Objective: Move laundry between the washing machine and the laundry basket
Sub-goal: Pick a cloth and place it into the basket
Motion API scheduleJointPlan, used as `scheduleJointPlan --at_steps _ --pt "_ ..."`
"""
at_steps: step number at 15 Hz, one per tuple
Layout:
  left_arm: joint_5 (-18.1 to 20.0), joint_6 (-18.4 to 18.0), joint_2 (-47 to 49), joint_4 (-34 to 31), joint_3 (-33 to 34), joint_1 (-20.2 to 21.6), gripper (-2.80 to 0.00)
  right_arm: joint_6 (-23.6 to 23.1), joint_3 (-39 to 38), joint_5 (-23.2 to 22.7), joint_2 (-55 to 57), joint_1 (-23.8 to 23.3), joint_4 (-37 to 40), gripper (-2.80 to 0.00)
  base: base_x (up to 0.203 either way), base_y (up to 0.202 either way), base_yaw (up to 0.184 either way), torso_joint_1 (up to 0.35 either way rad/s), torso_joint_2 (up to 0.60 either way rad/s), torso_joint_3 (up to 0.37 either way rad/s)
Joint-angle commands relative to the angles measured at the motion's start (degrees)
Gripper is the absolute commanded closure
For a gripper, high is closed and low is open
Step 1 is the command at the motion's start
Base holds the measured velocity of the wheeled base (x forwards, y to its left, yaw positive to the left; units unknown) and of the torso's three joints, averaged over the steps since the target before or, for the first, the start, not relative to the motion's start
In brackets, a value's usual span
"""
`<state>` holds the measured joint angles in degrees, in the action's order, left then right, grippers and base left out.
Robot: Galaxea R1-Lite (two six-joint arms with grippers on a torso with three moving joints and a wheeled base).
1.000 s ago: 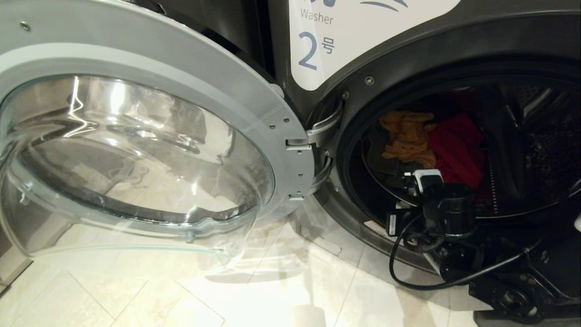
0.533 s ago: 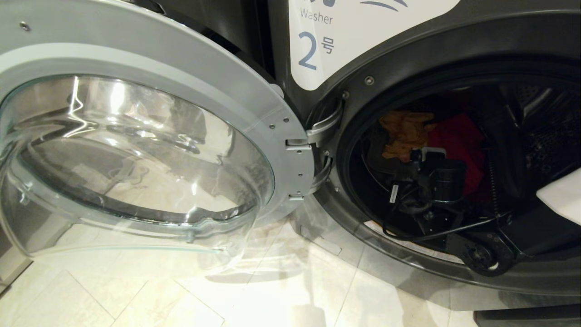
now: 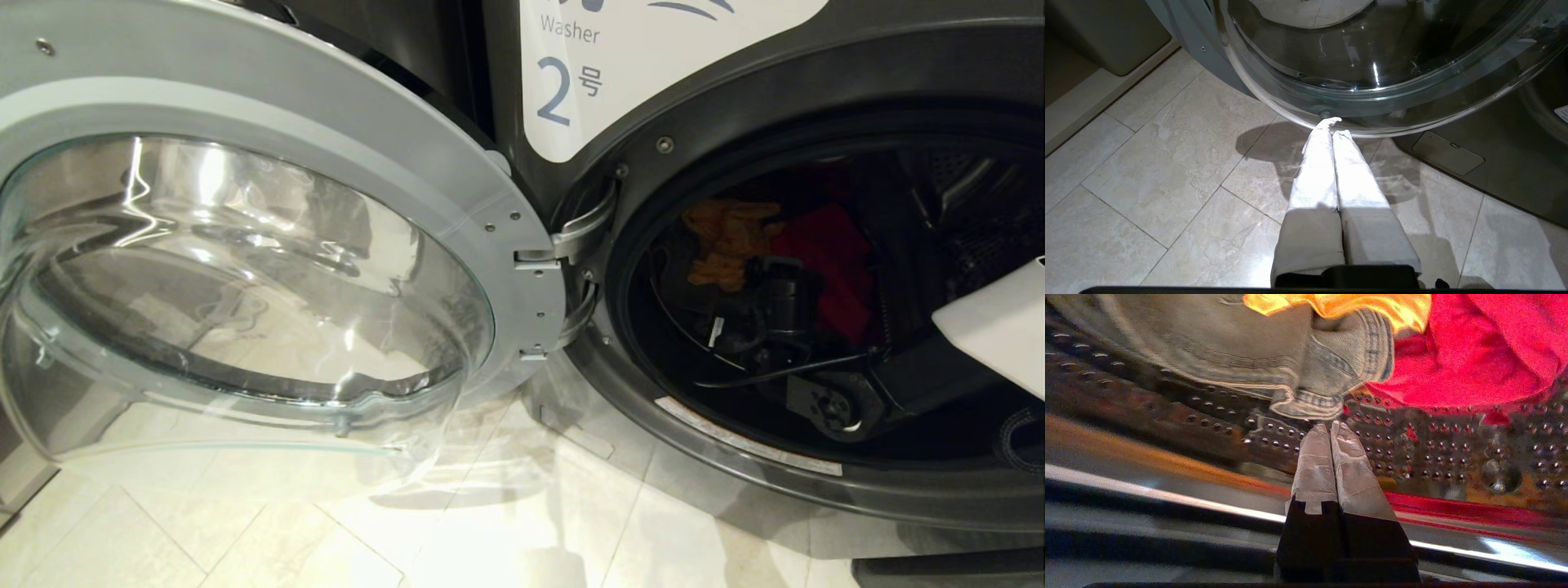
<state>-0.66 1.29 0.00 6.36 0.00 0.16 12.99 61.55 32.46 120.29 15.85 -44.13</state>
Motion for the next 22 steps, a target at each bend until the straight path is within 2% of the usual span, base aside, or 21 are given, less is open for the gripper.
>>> scheduleJointPlan --at_steps 1,2,3,7,10,15,18,20,22 --pt "0.0 0.0 0.1 0.1 2.3 0.0 0.0 0.8 3.5 0.4 1.8 -1.2 2.1 0.0 0.0 0.0 0.0 0.0 0.0 0.0" --pt "0.0 0.0 0.1 0.1 2.3 0.0 0.0 0.4 4.7 0.4 2.4 -2.1 2.5 0.0 0.0 0.0 0.0 0.0 0.0 0.0" --pt "0.0 0.0 0.1 0.1 2.3 0.0 0.0 0.1 5.8 0.4 2.9 -2.5 2.9 -2.8 0.0 0.0 0.0 0.0 0.0 0.0" --pt "0.0 0.0 0.1 0.1 2.3 0.0 0.0 0.7 11.8 -0.3 4.6 -4.1 5.0 -2.8 0.0 0.0 0.0 0.0 0.0 0.0" --pt "0.0 0.1 0.1 0.1 2.3 0.0 0.0 2.2 16.9 -5.0 6.6 -5.4 9.6 -2.8 0.0 0.0 0.0 0.0 0.0 0.0" --pt "0.0 0.0 0.1 0.1 2.3 0.0 0.0 5.7 27.7 -10.7 9.4 -8.8 27.9 -2.8 0.0 0.0 0.0 0.0 0.0 0.0" --pt "0.0 0.1 0.1 0.1 2.3 0.0 0.0 6.0 34.3 -12.1 11.7 -10.5 33.6 -2.8 0.0 0.0 0.0 0.0 0.0 0.0" --pt "0.0 0.1 0.1 0.1 2.3 0.0 0.0 6.4 38.1 -14.7 12.3 -10.9 37.1 -2.8 0.0 0.0 0.0 0.0 0.0 0.0" --pt "0.0 0.0 0.1 0.1 2.3 0.0 0.0 8.2 40.9 -15.5 13.7 -11.2 37.7 -2.8 0.0 0.0 0.0 0.0 0.0 0.0"
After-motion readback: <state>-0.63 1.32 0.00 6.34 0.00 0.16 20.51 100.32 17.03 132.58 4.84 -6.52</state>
